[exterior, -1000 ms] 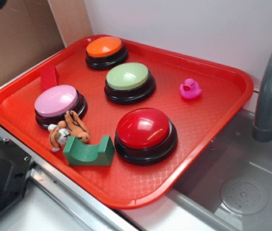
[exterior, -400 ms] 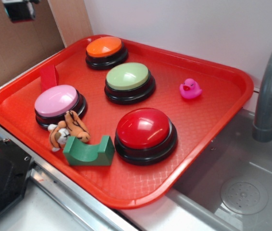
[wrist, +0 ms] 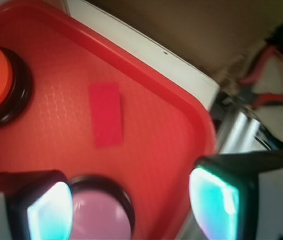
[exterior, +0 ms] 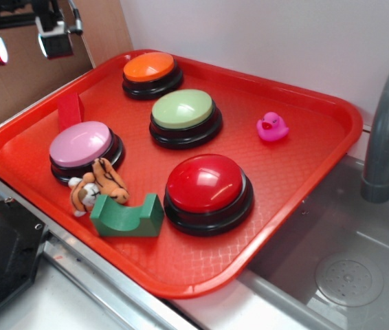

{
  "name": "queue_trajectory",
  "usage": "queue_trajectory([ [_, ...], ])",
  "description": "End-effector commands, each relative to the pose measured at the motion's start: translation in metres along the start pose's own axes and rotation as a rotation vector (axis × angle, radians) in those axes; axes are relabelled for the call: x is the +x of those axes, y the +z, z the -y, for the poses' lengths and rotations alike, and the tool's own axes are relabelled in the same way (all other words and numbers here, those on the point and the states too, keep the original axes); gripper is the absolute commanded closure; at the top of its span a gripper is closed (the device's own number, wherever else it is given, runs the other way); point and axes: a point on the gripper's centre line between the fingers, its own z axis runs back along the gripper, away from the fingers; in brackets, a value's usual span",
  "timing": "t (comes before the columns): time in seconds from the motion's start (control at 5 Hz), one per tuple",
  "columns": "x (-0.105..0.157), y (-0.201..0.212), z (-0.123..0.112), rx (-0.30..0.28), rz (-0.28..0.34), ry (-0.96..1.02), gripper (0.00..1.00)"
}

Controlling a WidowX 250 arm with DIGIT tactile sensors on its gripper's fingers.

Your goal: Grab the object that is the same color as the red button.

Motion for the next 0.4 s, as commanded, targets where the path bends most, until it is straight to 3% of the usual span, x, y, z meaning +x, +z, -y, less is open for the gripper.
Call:
queue_trajectory([
  [0.0,0.013,-0.046,-0.007,0.013,0.035,-0.109,0.0],
  [0.2,0.025,-0.07,-0.006,-0.007,0.062,-0.182,0.0],
])
